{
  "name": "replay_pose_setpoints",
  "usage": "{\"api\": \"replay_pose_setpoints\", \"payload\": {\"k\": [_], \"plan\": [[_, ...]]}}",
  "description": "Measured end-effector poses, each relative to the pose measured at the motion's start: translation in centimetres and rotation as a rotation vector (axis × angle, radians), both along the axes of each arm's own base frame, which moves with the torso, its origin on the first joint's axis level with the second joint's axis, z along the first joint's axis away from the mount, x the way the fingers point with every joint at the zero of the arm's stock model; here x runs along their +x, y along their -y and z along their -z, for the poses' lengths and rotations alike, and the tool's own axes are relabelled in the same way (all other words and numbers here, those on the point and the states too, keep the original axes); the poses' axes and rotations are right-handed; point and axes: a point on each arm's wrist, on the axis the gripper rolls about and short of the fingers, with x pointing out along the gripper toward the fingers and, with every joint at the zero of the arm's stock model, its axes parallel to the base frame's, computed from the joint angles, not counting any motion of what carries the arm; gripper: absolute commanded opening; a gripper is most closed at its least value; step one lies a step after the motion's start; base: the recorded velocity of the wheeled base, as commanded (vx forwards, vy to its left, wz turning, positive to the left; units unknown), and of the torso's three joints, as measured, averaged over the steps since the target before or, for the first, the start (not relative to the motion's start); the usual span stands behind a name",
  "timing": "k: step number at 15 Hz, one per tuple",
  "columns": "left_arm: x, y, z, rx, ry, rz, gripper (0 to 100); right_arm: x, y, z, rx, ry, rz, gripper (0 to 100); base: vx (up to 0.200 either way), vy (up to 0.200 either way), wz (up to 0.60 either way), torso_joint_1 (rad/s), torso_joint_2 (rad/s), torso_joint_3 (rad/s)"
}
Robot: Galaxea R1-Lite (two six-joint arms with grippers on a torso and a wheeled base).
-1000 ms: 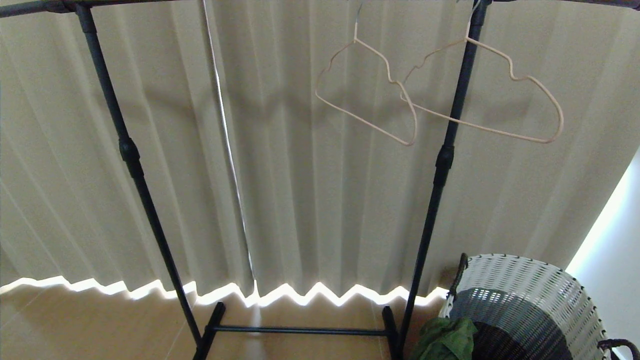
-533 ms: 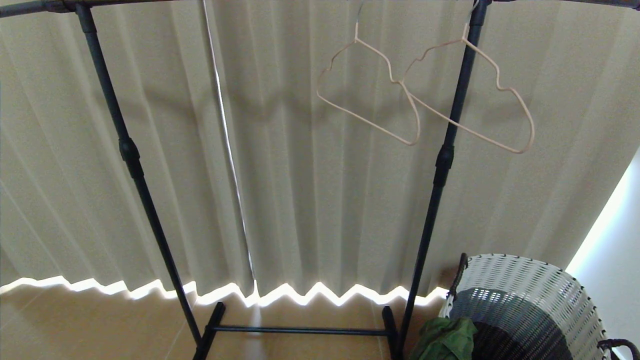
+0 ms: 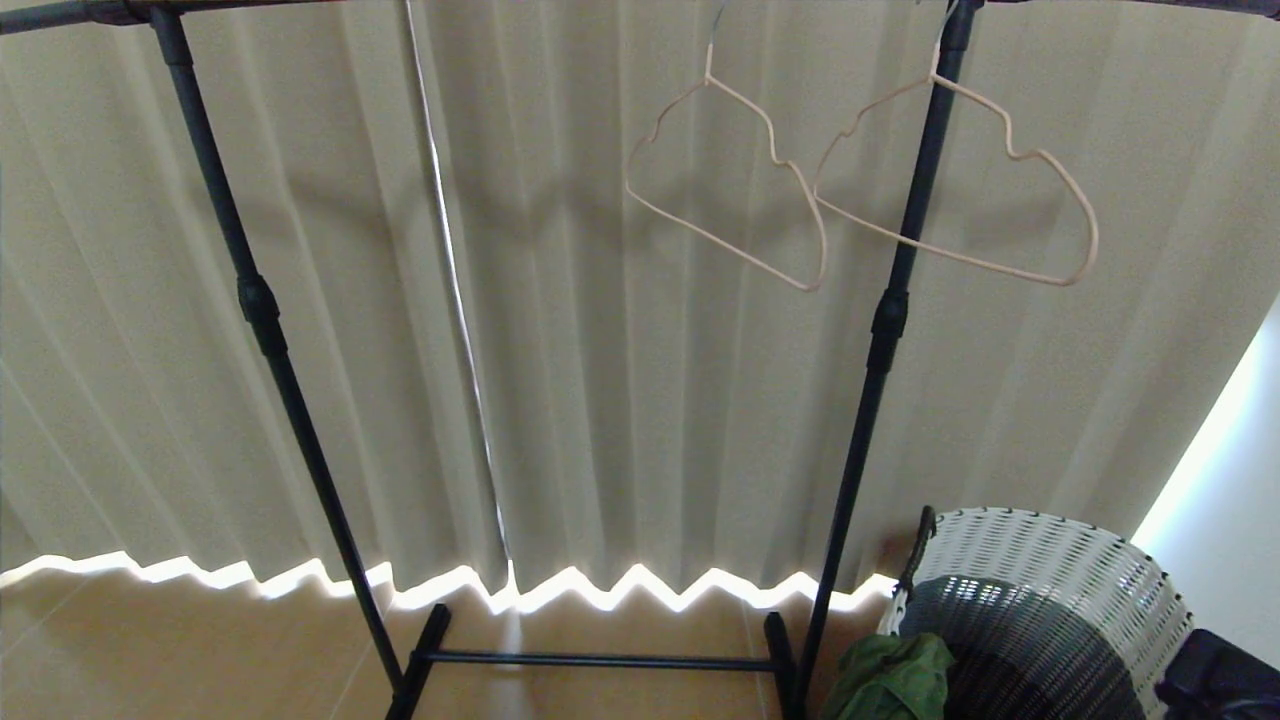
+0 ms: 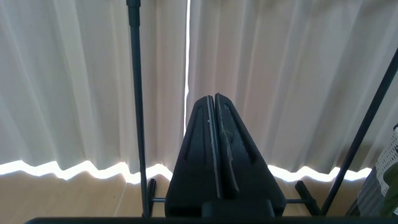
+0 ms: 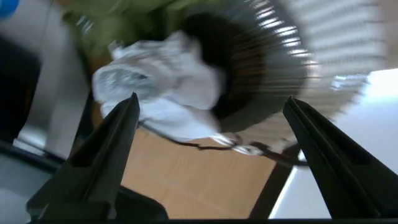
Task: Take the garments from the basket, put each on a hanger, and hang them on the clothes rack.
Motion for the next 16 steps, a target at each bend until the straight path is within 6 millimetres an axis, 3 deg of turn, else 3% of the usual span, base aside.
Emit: {"api": "replay_pose_setpoints", "payload": {"k": [4, 8, 16], "plan": [[0.0, 0.0, 0.0, 0.0, 0.0, -0.001, 0, 2.7, -1.2, 2.1, -0.029, -0.165, -0.067, 100, 0.0, 0.0, 0.0, 0.0, 0.0, 0.0], [0.0, 0.0, 0.0, 0.0, 0.0, -0.001, 0, 5.2, -1.7, 4.1, -0.055, -0.211, -0.061, 100, 0.0, 0.0, 0.0, 0.0, 0.0, 0.0], [0.0, 0.0, 0.0, -0.002, 0.0, -0.001, 0, 6.5, -1.6, 6.0, -0.089, -0.299, -0.033, 100, 0.0, 0.0, 0.0, 0.0, 0.0, 0.0]]}}
